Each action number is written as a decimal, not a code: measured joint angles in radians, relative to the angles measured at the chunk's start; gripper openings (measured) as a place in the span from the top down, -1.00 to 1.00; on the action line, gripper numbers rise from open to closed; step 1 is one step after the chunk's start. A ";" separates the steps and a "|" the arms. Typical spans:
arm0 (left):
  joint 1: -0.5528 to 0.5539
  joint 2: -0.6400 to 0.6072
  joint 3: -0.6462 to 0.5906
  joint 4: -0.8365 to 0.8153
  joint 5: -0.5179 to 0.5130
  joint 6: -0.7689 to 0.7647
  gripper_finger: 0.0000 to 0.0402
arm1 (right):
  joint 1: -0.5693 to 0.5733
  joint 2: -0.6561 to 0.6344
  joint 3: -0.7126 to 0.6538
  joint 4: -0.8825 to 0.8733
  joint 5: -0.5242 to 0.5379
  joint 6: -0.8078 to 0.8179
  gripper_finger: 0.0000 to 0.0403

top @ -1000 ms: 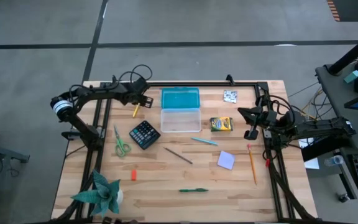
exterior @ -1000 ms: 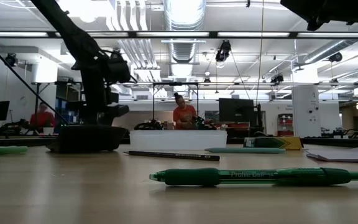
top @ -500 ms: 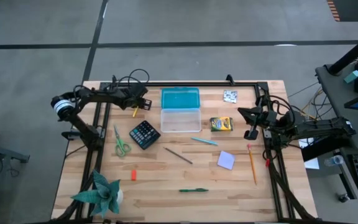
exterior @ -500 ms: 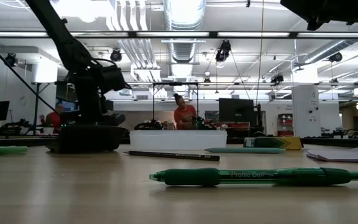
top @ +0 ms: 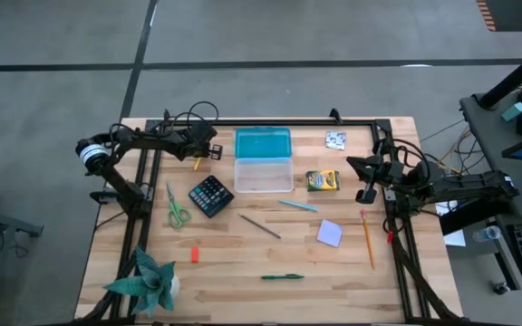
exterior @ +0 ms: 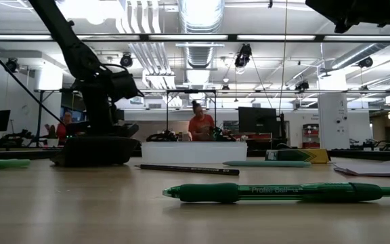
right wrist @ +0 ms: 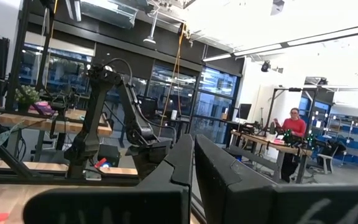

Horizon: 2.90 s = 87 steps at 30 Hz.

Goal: Pack school essentials
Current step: Put the yellow pen into the blue supply box

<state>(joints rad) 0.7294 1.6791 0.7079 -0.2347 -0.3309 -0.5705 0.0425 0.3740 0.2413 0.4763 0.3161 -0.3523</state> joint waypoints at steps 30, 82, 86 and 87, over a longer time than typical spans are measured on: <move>-0.283 -0.376 -0.012 -0.013 0.008 0.217 0.99 | 0.000 0.000 0.000 -0.001 0.029 -0.034 0.96; -0.135 -0.119 -0.150 0.326 -0.003 0.321 0.89 | 0.000 0.001 0.000 -0.077 0.107 -0.079 0.96; -0.174 -0.254 -0.156 0.303 0.064 0.370 0.89 | 0.000 0.001 0.000 -0.077 0.107 -0.077 0.96; -0.184 -0.293 -0.154 0.318 0.082 0.383 0.89 | 0.000 0.001 0.000 -0.077 0.107 -0.077 0.96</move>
<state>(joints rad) 0.5458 1.3857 0.5542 0.0831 -0.2489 -0.1870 0.0422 0.3748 0.2413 0.3988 0.4229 -0.4294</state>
